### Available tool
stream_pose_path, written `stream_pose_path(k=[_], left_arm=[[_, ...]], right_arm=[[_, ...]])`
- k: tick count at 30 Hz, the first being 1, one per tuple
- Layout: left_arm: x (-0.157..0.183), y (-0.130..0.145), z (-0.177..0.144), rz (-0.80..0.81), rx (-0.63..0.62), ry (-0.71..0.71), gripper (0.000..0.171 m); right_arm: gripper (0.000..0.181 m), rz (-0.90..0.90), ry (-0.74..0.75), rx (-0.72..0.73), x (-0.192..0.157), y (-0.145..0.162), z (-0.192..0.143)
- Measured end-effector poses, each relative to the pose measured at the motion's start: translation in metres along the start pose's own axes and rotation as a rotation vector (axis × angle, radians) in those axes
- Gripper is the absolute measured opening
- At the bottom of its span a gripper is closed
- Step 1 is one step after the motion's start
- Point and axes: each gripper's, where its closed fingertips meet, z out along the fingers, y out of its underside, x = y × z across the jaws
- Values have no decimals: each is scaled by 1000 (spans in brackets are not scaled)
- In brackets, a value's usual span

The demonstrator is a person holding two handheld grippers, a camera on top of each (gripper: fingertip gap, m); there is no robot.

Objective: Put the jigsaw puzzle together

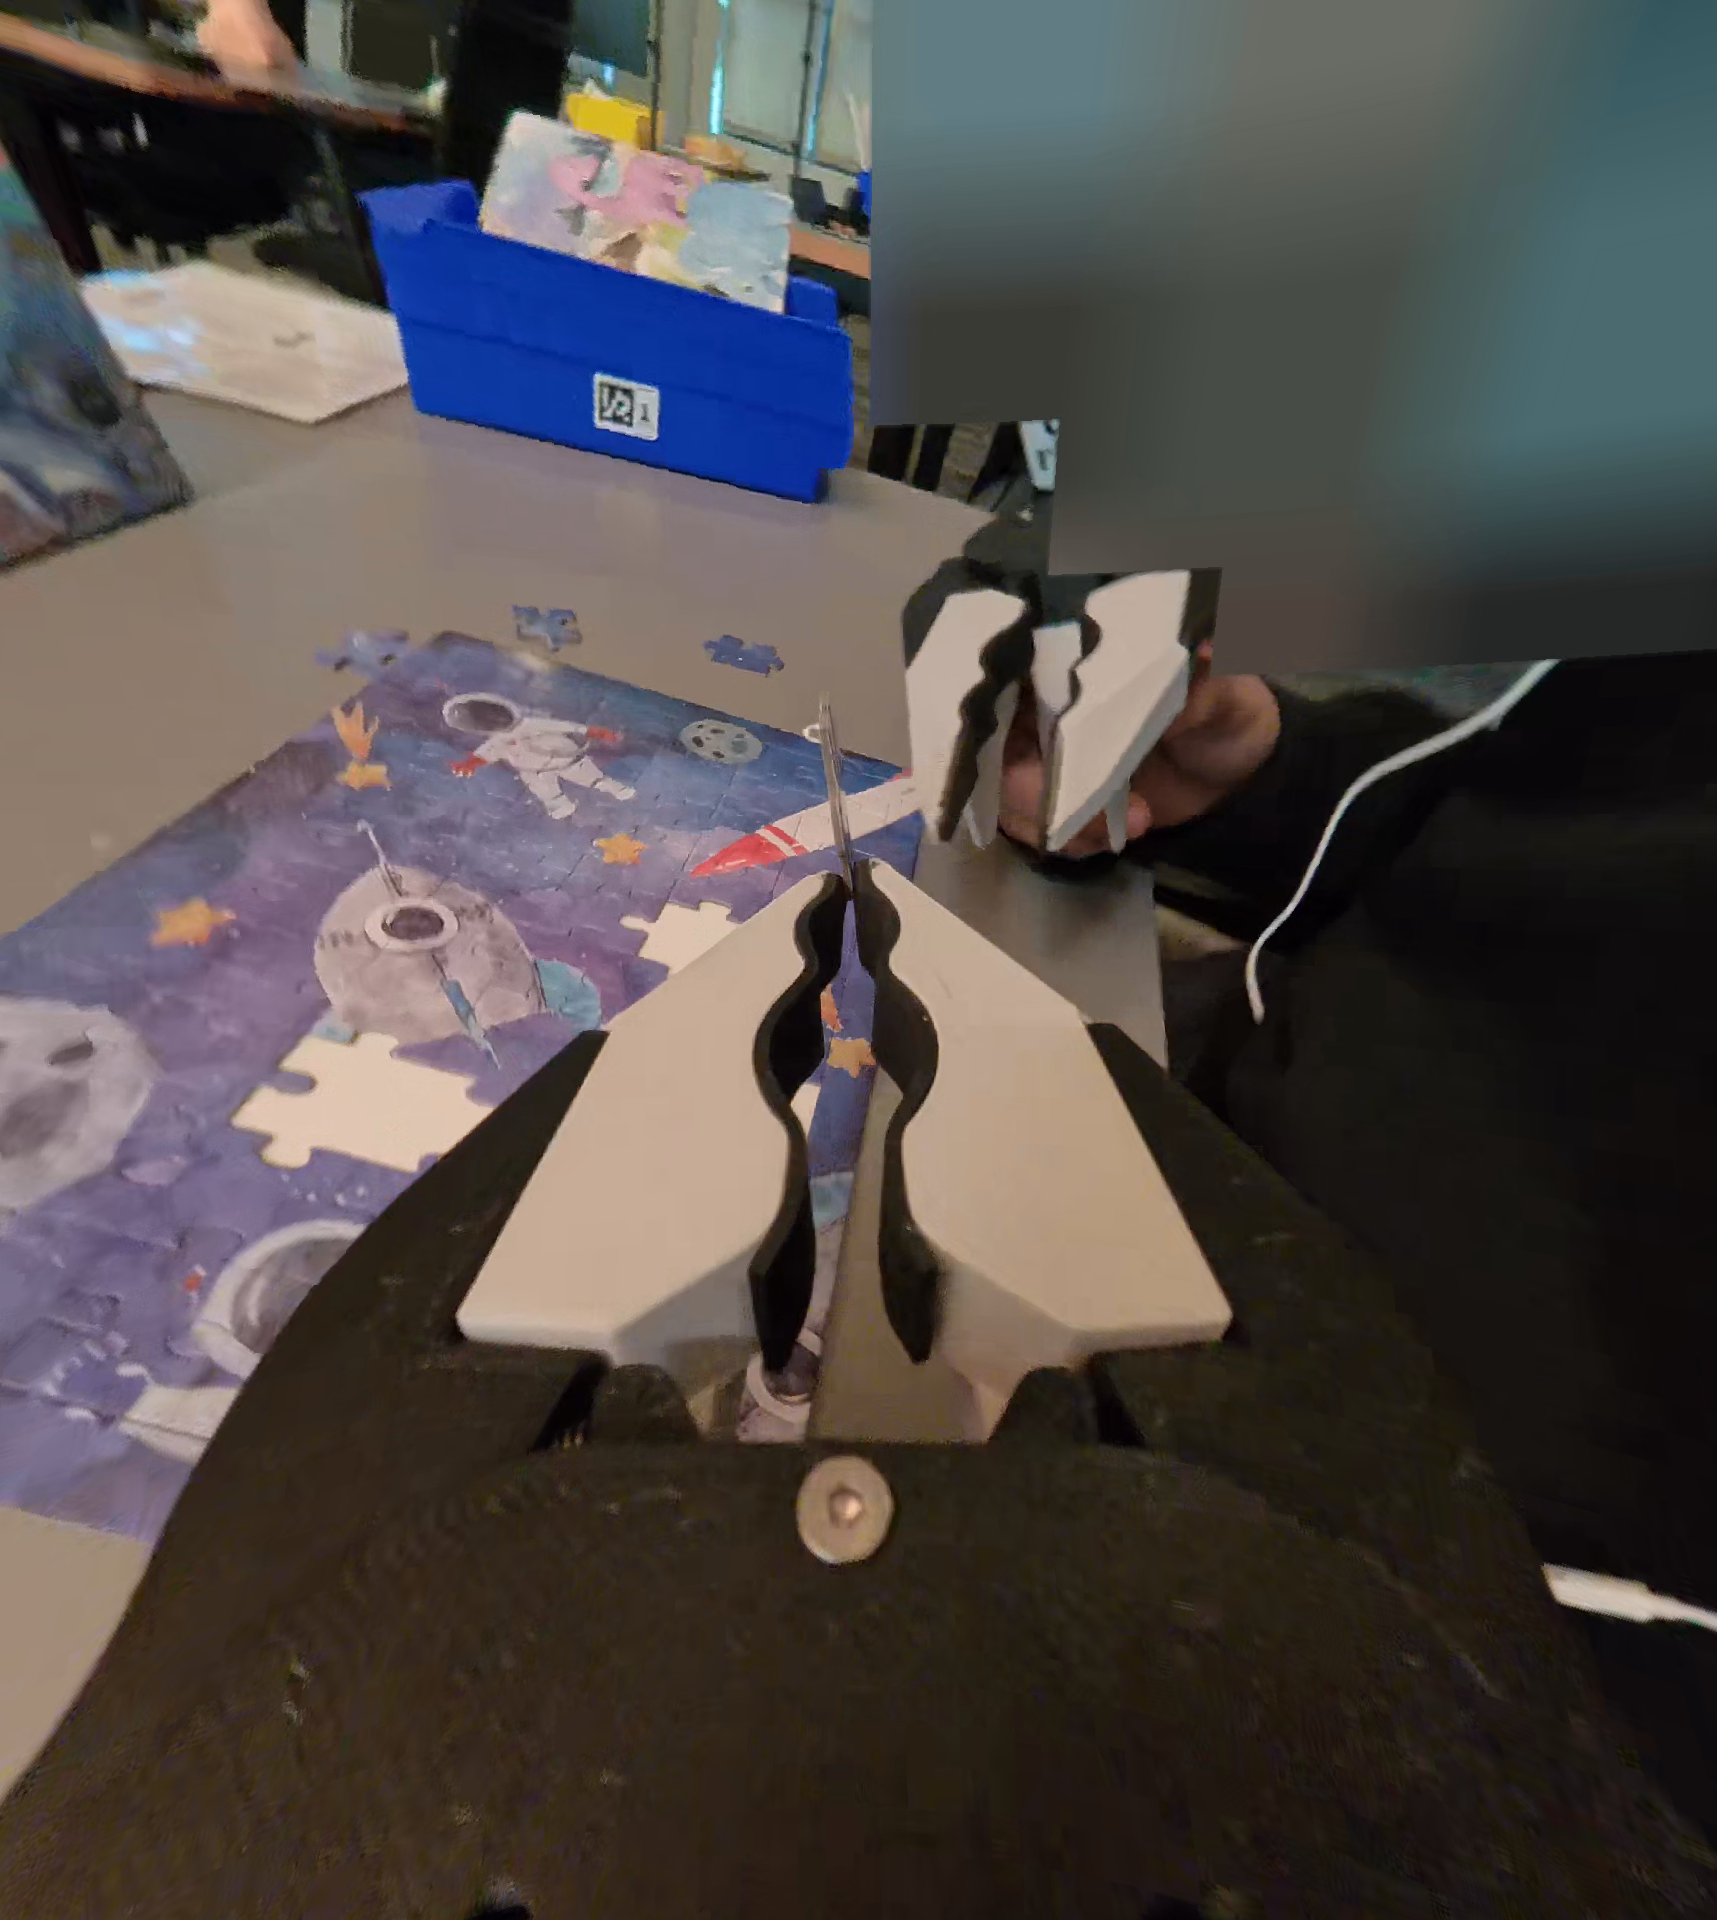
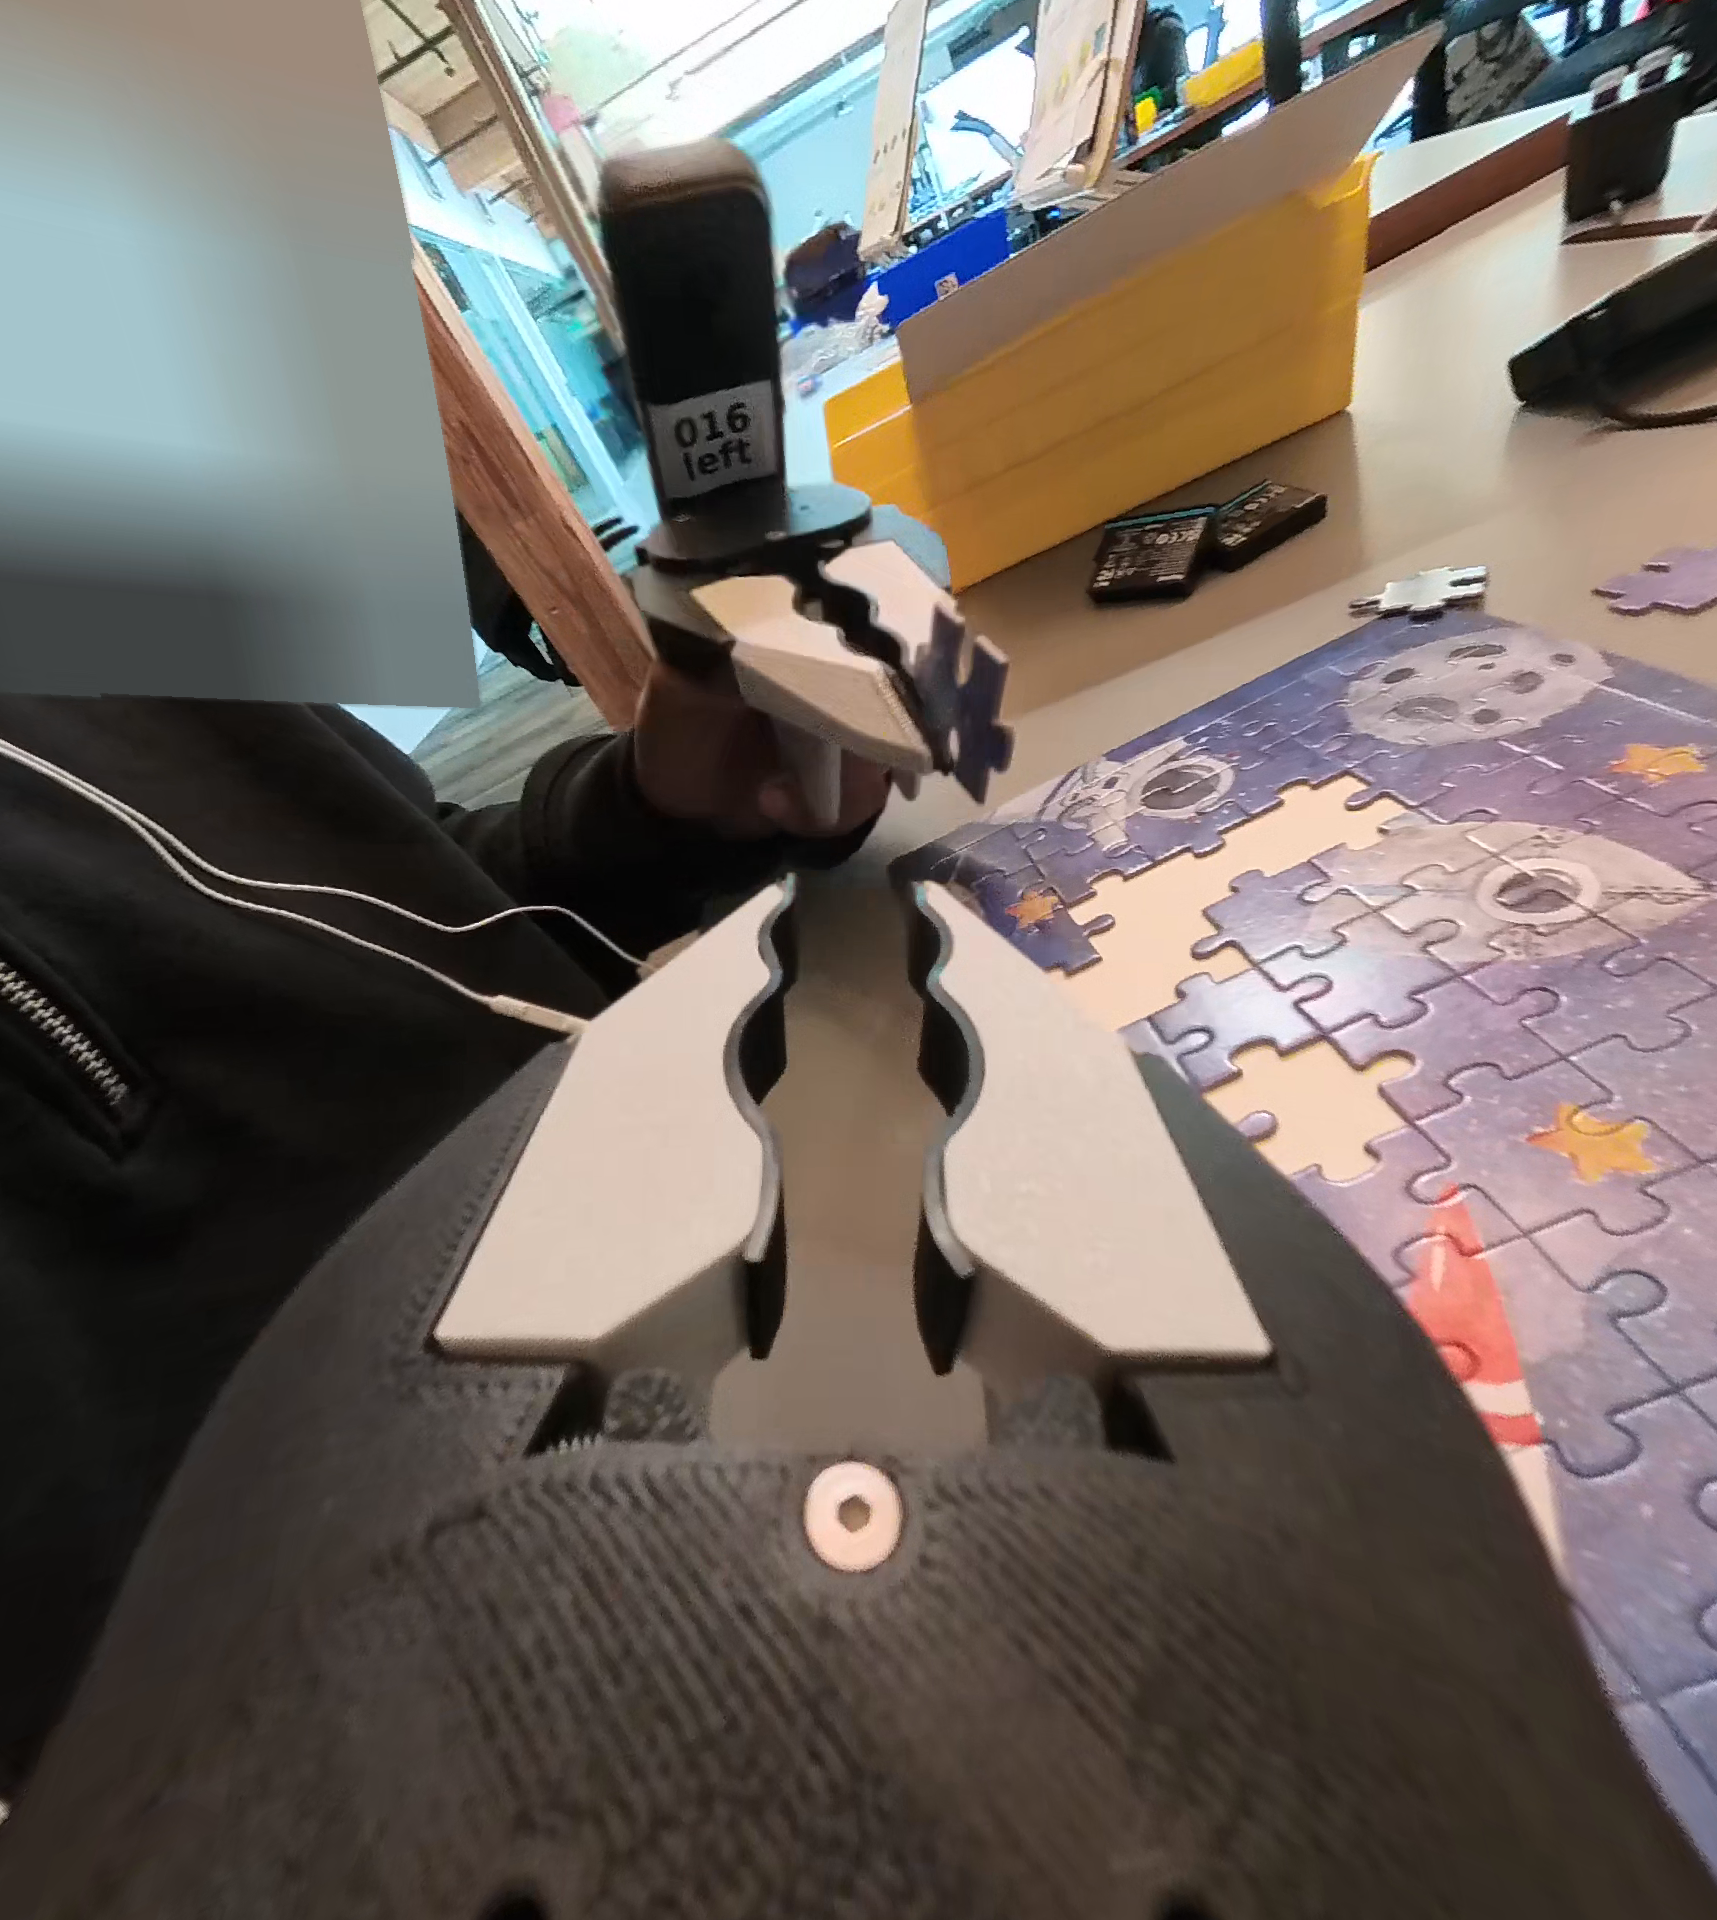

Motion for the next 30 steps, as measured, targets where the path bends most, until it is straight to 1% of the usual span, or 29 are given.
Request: stream_pose_path(k=[4, 6, 7, 9, 11, 14, 25, 28, 30], left_arm=[[-11, -5, -6, -315, 83, 110, 0], [-13, -5, -9, -412, 108, 163, 0], [-16, -6, -11, -438, 123, 166, 0], [-21, -7, -14, -457, 142, 155, 0], [-25, -4, -15, -461, 134, 132, 0], [-24, -4, -13, -474, 130, 144, 0], [-22, -3, -13, -476, 124, 153, 0], [-18, -2, -11, -463, 108, 169, 0], [-7, -1, -9, -425, 82, 217, 0]], right_arm=[[18, -12, 48, 28, 7, -4, -4], [17, -1, 52, 43, 9, -6, -5], [16, 5, 49, 50, 9, -7, -6], [14, 18, 44, 64, 10, -9, -8], [13, 28, 40, 77, 11, -10, -9], [12, 36, 34, 84, 11, -11, -10], [12, -26, 65, 37, 10, -6, -2], [14, -56, 93, 42, 12, -8, 0], [18, -81, 119, 54, 14, -11, 1]])
